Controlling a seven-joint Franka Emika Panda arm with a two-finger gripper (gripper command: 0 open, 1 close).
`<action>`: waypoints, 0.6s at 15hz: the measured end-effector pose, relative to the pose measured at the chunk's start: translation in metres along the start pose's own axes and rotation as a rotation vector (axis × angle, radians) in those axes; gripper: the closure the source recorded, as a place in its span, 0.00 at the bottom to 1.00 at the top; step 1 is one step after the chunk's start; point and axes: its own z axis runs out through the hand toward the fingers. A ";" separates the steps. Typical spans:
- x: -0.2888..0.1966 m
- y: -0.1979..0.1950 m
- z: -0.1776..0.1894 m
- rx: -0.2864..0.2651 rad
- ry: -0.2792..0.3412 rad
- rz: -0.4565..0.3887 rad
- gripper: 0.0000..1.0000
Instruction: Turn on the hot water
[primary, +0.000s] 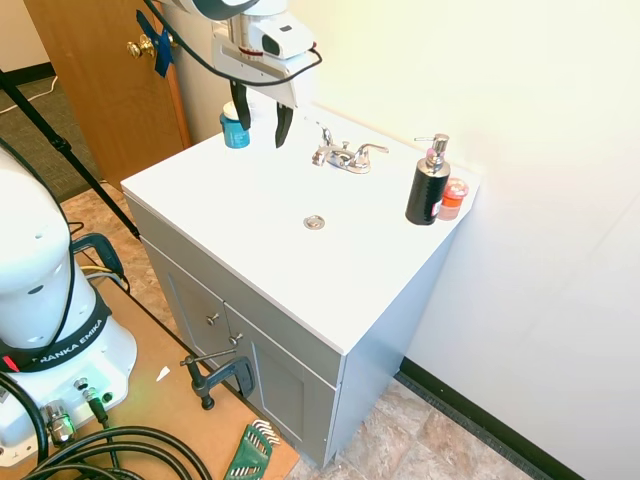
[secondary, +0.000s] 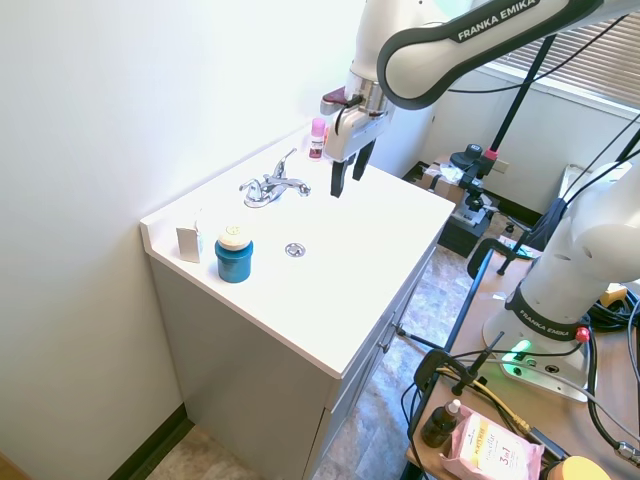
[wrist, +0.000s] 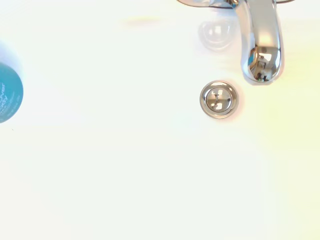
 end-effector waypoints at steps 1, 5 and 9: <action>0.000 0.000 0.000 -0.001 0.000 0.002 0.00; 0.003 -0.018 -0.002 -0.035 0.116 0.060 0.00; 0.020 -0.072 0.013 -0.081 0.286 0.149 0.00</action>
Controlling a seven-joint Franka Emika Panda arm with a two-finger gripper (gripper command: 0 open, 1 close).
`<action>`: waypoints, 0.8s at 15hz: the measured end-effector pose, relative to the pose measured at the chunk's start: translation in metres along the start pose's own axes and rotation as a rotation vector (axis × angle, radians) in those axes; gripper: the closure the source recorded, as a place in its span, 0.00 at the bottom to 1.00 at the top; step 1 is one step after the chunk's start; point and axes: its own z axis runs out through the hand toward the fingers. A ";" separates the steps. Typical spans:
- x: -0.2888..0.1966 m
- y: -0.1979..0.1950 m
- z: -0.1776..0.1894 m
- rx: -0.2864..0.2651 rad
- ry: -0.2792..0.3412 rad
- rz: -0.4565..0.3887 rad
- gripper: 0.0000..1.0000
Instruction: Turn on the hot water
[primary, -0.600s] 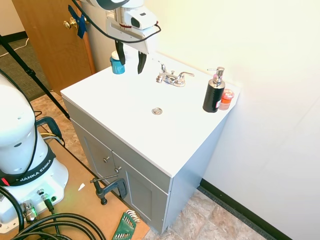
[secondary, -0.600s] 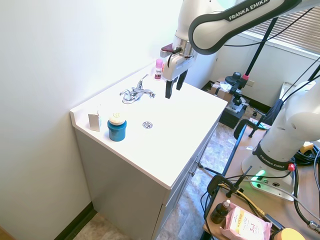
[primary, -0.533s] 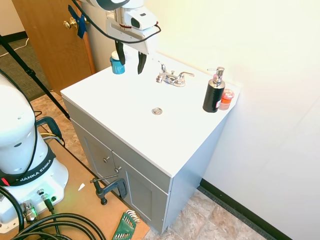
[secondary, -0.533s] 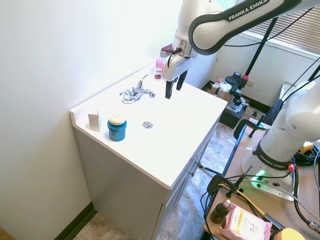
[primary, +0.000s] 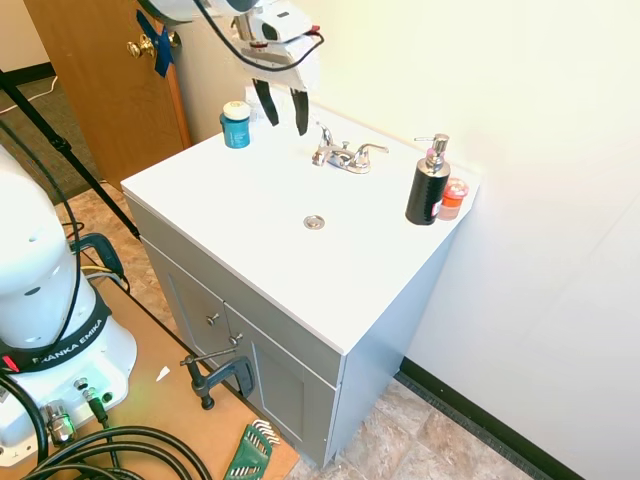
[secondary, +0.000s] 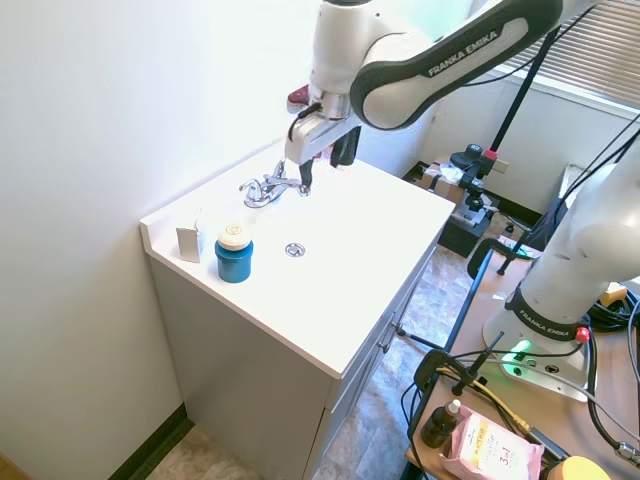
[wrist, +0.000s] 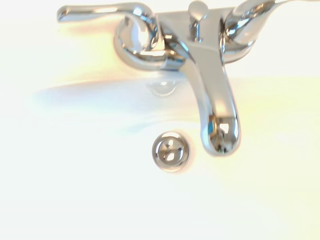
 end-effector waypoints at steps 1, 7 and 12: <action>0.008 -0.014 0.003 0.003 0.051 0.037 0.00; 0.002 -0.081 0.018 0.024 0.185 0.139 0.00; 0.009 -0.102 0.027 0.030 0.199 0.170 0.00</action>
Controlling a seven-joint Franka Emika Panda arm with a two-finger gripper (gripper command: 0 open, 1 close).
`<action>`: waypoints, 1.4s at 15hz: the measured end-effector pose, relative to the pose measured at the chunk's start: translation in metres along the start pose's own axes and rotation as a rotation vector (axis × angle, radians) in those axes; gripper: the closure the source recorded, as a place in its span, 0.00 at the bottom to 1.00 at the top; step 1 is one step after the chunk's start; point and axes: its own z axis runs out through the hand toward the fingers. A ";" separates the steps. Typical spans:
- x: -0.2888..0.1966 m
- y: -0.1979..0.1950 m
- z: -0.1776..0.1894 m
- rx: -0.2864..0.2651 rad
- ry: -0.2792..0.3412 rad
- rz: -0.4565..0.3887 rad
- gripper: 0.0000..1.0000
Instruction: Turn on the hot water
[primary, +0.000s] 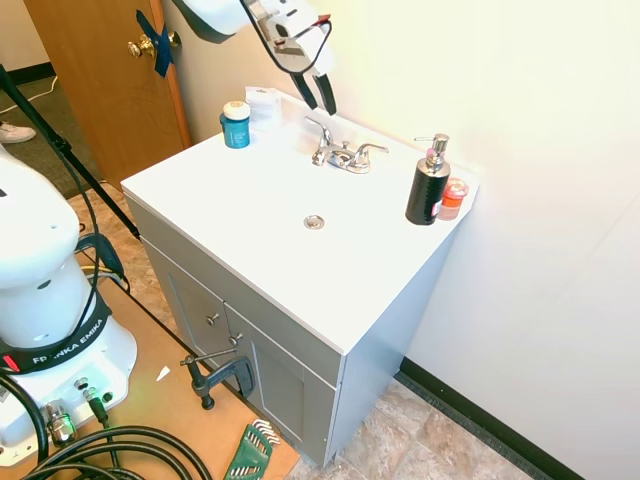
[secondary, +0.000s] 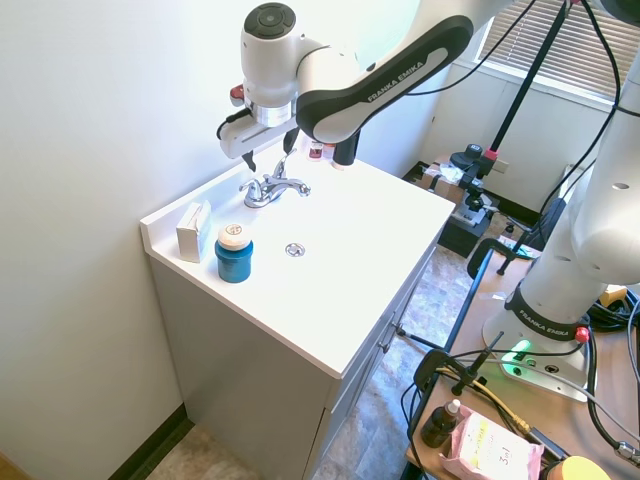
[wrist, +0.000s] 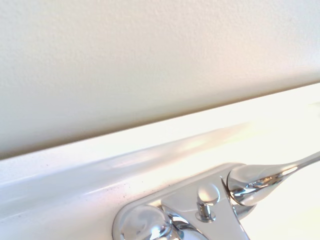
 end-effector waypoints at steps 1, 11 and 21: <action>-0.002 -0.004 0.002 -0.002 0.001 0.001 0.00; -0.022 -0.017 0.037 -0.044 0.006 -0.010 0.00; -0.034 0.009 0.062 -0.065 -0.026 -0.004 0.00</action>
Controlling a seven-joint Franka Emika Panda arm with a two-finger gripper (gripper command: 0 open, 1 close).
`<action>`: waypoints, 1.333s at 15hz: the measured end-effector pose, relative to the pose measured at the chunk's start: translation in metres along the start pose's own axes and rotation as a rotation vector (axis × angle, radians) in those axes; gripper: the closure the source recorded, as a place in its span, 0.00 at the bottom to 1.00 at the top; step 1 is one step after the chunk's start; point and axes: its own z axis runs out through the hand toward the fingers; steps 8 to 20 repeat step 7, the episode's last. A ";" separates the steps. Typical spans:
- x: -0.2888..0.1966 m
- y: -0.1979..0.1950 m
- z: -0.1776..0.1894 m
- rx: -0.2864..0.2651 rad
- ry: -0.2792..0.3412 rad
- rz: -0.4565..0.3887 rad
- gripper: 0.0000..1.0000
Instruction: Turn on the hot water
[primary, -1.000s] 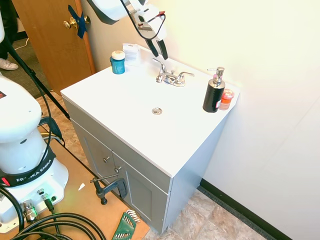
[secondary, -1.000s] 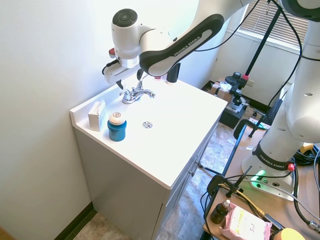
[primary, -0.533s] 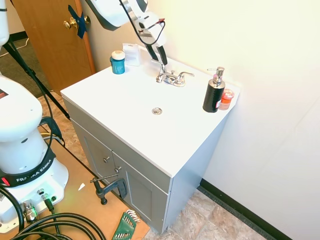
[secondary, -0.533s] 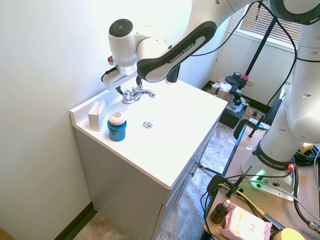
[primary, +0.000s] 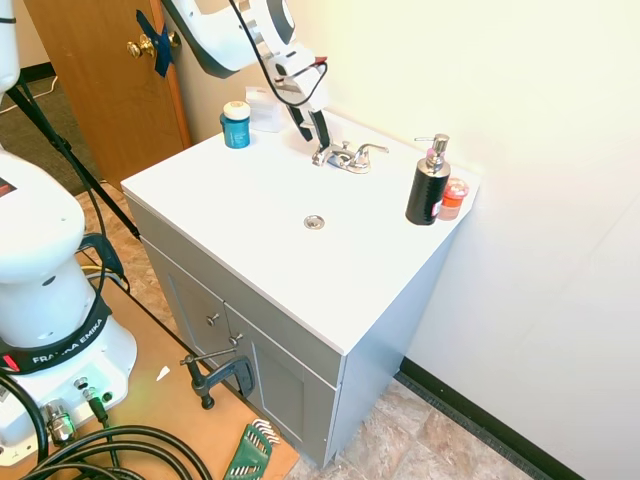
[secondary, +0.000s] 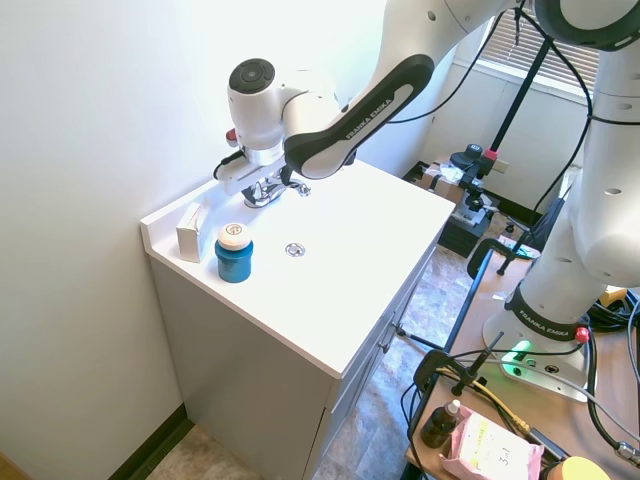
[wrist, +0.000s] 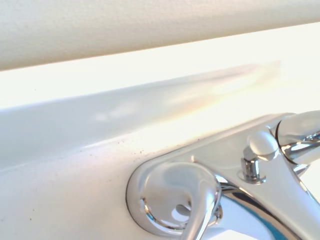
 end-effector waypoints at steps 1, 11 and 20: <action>0.003 0.004 -0.001 0.010 -0.003 0.007 0.00; 0.028 0.051 0.005 0.009 -0.019 0.049 0.00; 0.028 0.051 0.005 0.009 -0.019 0.049 0.00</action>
